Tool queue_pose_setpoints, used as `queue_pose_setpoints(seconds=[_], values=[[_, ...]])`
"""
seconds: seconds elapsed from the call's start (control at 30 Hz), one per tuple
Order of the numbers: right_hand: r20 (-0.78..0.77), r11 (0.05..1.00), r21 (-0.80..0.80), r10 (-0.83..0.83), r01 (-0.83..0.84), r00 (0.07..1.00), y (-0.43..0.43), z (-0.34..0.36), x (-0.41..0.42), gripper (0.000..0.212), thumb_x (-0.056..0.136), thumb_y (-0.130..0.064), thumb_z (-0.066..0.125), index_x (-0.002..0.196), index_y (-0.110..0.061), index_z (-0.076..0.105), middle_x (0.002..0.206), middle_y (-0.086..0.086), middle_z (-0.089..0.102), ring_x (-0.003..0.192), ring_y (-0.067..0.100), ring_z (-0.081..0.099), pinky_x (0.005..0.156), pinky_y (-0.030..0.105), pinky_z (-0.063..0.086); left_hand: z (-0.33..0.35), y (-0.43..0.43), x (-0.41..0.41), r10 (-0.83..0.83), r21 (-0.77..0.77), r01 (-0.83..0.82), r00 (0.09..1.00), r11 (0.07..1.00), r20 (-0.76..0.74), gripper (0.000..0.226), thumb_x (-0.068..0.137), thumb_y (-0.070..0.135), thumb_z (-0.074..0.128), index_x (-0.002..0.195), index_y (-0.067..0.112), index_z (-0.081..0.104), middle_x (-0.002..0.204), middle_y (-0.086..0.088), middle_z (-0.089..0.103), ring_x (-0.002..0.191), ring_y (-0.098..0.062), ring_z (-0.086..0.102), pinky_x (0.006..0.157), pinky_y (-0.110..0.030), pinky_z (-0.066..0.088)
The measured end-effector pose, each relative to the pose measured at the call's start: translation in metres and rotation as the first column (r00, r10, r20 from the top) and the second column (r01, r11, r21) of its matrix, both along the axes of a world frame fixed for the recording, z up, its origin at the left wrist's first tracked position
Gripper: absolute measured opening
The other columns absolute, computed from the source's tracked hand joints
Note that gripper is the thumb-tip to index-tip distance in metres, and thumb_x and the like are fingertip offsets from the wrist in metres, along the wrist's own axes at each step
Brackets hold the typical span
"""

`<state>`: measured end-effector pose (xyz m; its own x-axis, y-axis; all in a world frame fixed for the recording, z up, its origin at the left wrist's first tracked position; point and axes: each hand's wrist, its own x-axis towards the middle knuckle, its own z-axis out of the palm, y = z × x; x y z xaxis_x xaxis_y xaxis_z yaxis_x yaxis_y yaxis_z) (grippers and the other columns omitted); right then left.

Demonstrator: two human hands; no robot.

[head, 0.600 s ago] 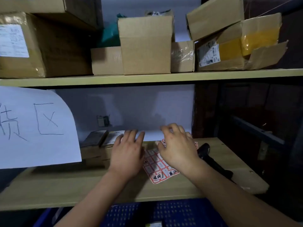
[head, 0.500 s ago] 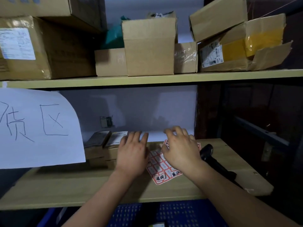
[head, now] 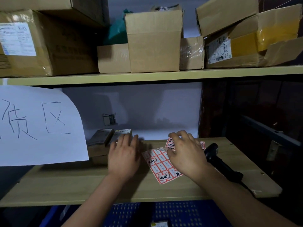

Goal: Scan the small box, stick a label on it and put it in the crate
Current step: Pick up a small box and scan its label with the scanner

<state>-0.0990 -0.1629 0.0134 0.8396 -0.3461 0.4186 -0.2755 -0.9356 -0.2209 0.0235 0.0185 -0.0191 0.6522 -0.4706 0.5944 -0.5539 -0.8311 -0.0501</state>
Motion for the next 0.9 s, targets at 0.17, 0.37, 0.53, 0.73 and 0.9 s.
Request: queue_pose_setpoints(seconds=[0.17,0.37,0.53,0.73,0.9], values=[[0.027,0.998,0.054,-0.023,0.021,0.999,-0.017,-0.009,-0.003,0.053,0.096,-0.044,0.055,0.146,-0.027,0.050,0.145,0.002,0.054,0.136,0.025,0.049,0.109,0.045,0.040,-0.011,0.018,0.015,0.044,-0.025,-0.047,0.995,0.999,-0.092,0.070,0.090,0.048,0.070,0.148,0.015,0.049,0.145,-0.015,0.055,0.142,-0.037,0.047,0.104,-0.052,0.054],[0.007,0.992,0.091,-0.084,0.083,0.996,-0.040,-0.026,-0.008,0.053,0.094,-0.042,0.057,0.144,-0.025,0.052,0.137,0.003,0.059,0.129,0.026,0.054,0.107,0.046,0.041,-0.031,0.022,0.026,-0.048,-0.091,0.036,0.991,0.995,-0.123,0.068,0.084,0.025,0.080,0.145,0.011,0.053,0.140,-0.015,0.058,0.132,-0.033,0.039,0.097,-0.052,0.060],[0.012,0.957,0.145,-0.256,0.252,0.967,-0.076,-0.047,-0.025,0.054,0.087,-0.039,0.059,0.136,-0.017,0.056,0.126,0.012,0.061,0.120,0.035,0.055,0.096,0.050,0.050,-0.042,0.020,0.023,-0.075,-0.214,0.081,0.997,0.974,0.036,0.061,0.098,0.042,0.064,0.150,0.014,0.051,0.147,-0.013,0.056,0.138,-0.039,0.044,0.096,-0.058,0.054],[-0.198,0.854,0.304,-0.377,0.422,0.905,-0.114,-0.068,-0.048,0.076,0.081,-0.047,0.064,0.148,-0.024,0.035,0.139,0.015,0.049,0.127,0.038,0.050,0.102,0.050,0.043,-0.046,-0.015,-0.002,-0.242,-0.117,0.305,0.894,0.945,0.377,0.060,0.093,0.035,0.066,0.150,0.016,0.055,0.147,-0.012,0.061,0.140,-0.036,0.048,0.106,-0.055,0.042],[-0.178,0.837,0.388,-0.342,0.385,0.923,-0.122,-0.073,-0.048,0.059,0.086,-0.038,0.068,0.139,-0.018,0.050,0.120,0.009,0.071,0.099,0.027,0.067,0.075,0.032,0.046,-0.053,-0.058,-0.017,-0.349,-0.045,0.420,0.805,0.906,0.480,0.065,0.089,0.020,0.072,0.151,0.016,0.055,0.152,-0.009,0.058,0.143,-0.029,0.046,0.112,-0.054,0.039]])
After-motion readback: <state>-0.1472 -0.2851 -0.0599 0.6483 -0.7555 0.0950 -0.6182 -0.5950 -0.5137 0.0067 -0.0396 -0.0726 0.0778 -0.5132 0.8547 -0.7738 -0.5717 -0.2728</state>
